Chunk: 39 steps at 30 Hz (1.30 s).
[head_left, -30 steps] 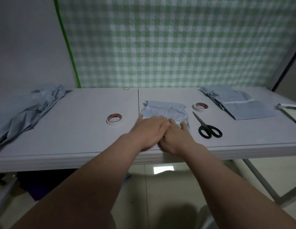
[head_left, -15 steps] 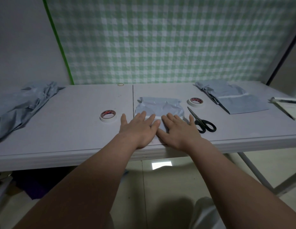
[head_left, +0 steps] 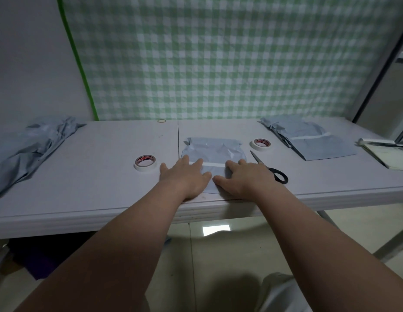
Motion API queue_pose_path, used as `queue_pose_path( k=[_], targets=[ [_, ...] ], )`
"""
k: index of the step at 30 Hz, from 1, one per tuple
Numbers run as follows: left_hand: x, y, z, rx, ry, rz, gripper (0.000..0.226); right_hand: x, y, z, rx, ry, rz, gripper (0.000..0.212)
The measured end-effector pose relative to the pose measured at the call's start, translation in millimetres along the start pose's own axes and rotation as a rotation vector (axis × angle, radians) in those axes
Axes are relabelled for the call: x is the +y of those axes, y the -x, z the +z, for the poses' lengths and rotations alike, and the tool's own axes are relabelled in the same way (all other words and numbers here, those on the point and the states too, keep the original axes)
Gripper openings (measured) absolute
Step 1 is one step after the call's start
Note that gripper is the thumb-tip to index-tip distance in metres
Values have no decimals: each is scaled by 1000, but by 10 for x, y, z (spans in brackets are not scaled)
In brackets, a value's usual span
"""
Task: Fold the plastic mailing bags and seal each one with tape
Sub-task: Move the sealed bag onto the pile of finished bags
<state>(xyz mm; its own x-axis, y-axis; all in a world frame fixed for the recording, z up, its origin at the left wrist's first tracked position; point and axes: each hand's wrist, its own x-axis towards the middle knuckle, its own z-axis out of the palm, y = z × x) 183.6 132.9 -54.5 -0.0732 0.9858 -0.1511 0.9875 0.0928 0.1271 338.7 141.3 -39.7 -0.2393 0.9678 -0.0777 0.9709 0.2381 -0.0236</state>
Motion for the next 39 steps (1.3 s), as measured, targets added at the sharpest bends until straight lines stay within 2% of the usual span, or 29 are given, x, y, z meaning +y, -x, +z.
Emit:
queue_pose_path(
  k=[3,6,7,10,11,13,16,18,19,22,24,27,29,31,34,39],
  targets=[
    [-31,-72,-75,218,137,-31,30,-9,-48,-161,198,-95,126,32],
    [-34,-161,-159,252,188,-15,7,12,-135,-205,240,-133,228,26],
    [-36,-208,-177,247,220,-10,9,13,-175,-197,227,-161,235,27],
    [-34,-337,-248,243,451,-88,45,-1,-347,-156,190,-275,236,27],
    [-31,-371,-279,250,521,-114,46,-13,-399,-151,187,-313,250,26],
    [-10,-432,-328,211,681,-180,41,-19,-500,-147,192,-382,283,27],
    [14,-461,-407,47,1202,-302,32,24,-677,-136,133,-593,368,29],
    [26,-486,-455,-54,1462,-327,12,64,-706,-222,36,-689,394,19],
    [43,-498,-491,-84,1539,-339,10,93,-705,-277,8,-796,404,10],
    [80,-511,-586,-138,1819,-322,17,175,-696,-392,-109,-1287,430,27],
    [156,-462,-685,-139,1944,-267,19,215,-675,-452,-157,-1430,438,21],
    [348,-405,-851,-87,1953,-166,21,369,-613,-541,-103,-1701,467,21],
    [529,-388,-965,-98,1951,-81,23,531,-591,-602,-64,-1881,445,27],
    [739,-408,-1031,-124,1950,-26,23,712,-560,-679,22,-1981,412,23],
    [1108,-485,-1025,-208,1914,41,24,1094,-563,-755,149,-1994,440,36],
    [1763,-775,-749,-311,1786,69,25,1881,-590,-629,214,-1912,583,32]
  ],
)
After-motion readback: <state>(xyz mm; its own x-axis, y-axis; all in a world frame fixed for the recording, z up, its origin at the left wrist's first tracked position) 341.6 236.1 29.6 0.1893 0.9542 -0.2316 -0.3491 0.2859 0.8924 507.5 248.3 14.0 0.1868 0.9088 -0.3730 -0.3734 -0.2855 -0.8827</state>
